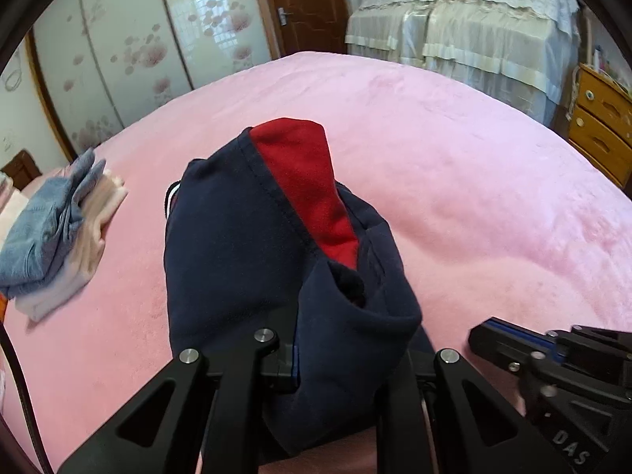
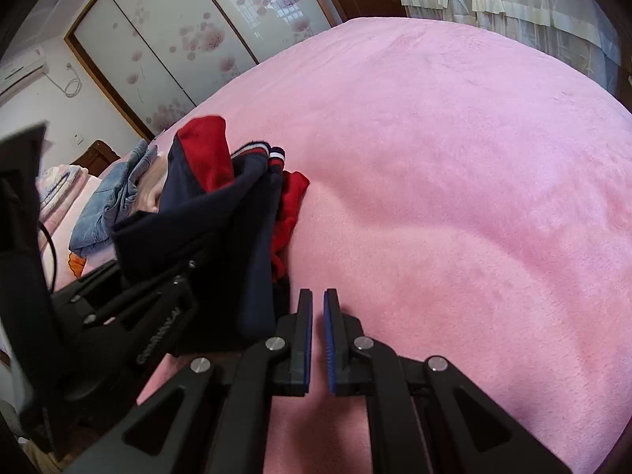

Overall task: Fold large clothes
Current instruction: 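Fold the jacket side over with the left tool while the right tool holds the bundle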

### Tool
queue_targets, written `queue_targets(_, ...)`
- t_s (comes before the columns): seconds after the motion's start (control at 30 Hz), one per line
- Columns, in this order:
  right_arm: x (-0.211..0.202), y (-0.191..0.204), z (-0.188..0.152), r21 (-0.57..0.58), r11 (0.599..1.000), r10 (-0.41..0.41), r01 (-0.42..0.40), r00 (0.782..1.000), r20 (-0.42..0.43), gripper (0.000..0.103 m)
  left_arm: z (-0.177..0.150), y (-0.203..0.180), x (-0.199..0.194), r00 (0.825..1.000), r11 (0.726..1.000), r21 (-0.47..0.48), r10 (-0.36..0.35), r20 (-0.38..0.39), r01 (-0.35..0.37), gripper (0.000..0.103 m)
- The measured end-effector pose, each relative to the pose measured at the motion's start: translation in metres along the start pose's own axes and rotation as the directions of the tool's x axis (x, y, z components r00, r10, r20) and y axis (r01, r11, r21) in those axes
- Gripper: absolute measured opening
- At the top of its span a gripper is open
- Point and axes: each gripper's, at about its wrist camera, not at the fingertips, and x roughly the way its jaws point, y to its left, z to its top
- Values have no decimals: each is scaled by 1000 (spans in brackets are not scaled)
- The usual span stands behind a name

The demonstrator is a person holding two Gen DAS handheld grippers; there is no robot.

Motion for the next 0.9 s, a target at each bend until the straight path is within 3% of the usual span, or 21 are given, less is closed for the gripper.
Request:
queue_targets(0.07, 3, -2, -1, -1, 1000, -14, 14, 1000, -11, 6, -3, -6, 7, 1000, 1000, 24, 8, -22, -7, 13)
queue_targets(0.13, 2, -4, -1, -4, 1000, -22, 22, 1000, -18, 6, -5, -11, 10, 1000, 999, 49, 15, -23, -13, 20)
queue_targets(0.2, 2, -3, 0, -18, 999, -42, 42, 999, -24, 6, -4, -9, 5, 999, 999, 45, -27, -21, 27, 46)
queue_targets(0.27, -2, -2, 2, -24, 999, -47, 47, 999, -21, 6, -2, -3, -4, 997, 997, 12, -71, -30, 71, 65)
queue_targets(0.3, -5, -2, 3, -24, 998, -51, 51, 999, -15, 7, -2, 2, -8, 996, 996, -4, -85, -31, 85, 69)
queue_targets(0.43, -20, 0, 10, -32, 998, -47, 48, 999, 17, 14, -2, 36, -36, 976, 970, -112, -217, -22, 214, 70)
queue_targets(0.57, -41, 16, 20, -80, 996, -31, 36, 998, 60, 25, -13, 94, -65, 943, 895, -307, -333, 28, 325, 80)
queue_targets(0.63, -49, 27, 23, -103, 995, -3, 11, 997, 73, 40, -21, 120, -72, 943, 863, -389, -328, 51, 322, 80)
queue_targets(0.7, -54, 41, 27, -126, 992, 38, -28, 996, 77, 44, -29, 140, -74, 943, 837, -445, -328, 58, 318, 80)
queue_targets(0.8, -50, 63, 31, -177, 983, 50, -37, 996, 70, 44, -38, 151, -69, 960, 843, -470, -278, 35, 261, 80)
queue_targets(0.9, -35, 79, 34, -214, 976, 48, -39, 998, 35, 44, -44, 153, -52, 968, 859, -471, -246, -38, 200, 80)
